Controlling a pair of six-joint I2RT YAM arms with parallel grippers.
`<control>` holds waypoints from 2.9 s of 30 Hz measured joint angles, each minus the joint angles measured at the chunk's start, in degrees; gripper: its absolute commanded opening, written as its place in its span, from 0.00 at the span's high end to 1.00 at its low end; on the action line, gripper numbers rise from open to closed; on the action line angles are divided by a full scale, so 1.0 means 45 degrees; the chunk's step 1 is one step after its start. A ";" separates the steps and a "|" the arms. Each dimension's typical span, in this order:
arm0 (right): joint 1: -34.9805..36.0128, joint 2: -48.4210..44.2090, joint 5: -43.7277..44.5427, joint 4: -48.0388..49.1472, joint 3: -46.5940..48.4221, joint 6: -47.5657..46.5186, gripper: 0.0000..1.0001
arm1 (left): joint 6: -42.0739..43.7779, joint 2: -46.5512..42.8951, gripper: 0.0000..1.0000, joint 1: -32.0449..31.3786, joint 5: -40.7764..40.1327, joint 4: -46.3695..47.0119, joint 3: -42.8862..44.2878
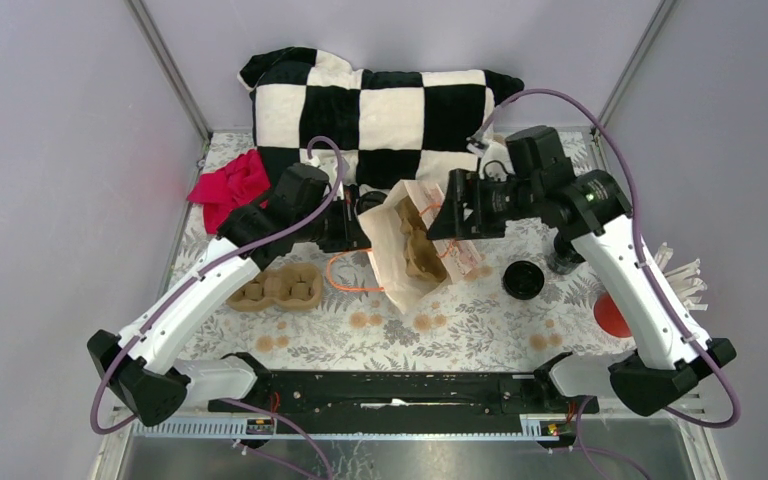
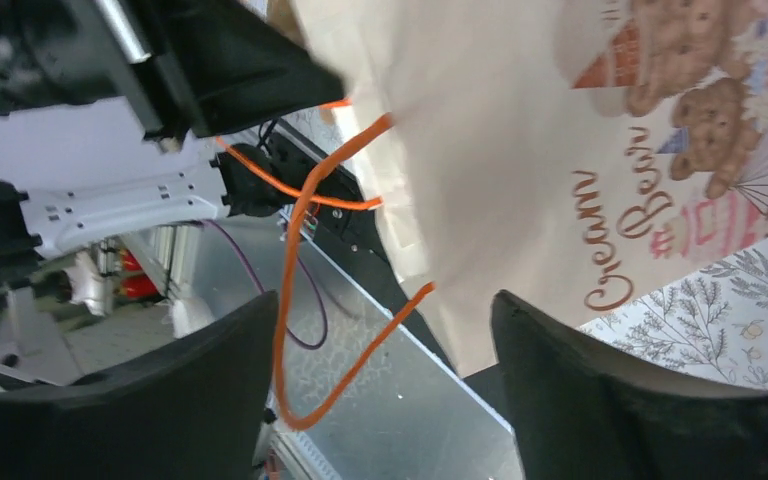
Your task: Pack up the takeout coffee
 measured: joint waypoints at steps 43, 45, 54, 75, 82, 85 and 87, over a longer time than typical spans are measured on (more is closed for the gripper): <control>0.7057 -0.0559 1.2036 -0.2098 0.0272 -0.0272 1.00 | -0.2992 0.3079 1.00 0.0398 0.4284 -0.2895 0.6339; 0.6416 -0.1384 1.1370 -0.1914 -0.1865 0.0248 1.00 | -0.3585 0.3002 1.00 0.0442 0.4789 -0.2803 0.5047; 0.5343 -0.2851 0.9272 -0.0928 -0.2667 0.1005 1.00 | -0.4478 0.3876 1.00 -0.0403 0.5008 -0.2030 0.6212; 0.5620 -0.2671 0.9913 0.0316 -0.1831 -0.2667 1.00 | -0.1613 0.2628 1.00 -0.2059 0.0782 -0.3332 0.2467; 0.5620 -0.3303 0.8816 0.1166 -0.1802 -0.3337 1.00 | -0.1467 0.2336 1.00 -0.2365 0.0665 -0.3041 0.3740; 0.5629 -0.3619 0.8490 0.1987 -0.2443 -0.3079 1.00 | -0.1506 0.1744 1.00 -0.2186 0.0627 -0.2929 0.3390; 0.5644 -0.3779 0.8510 0.2249 -0.3419 -0.2773 1.00 | -0.1345 0.1773 1.00 -0.1579 0.0865 -0.3415 0.2905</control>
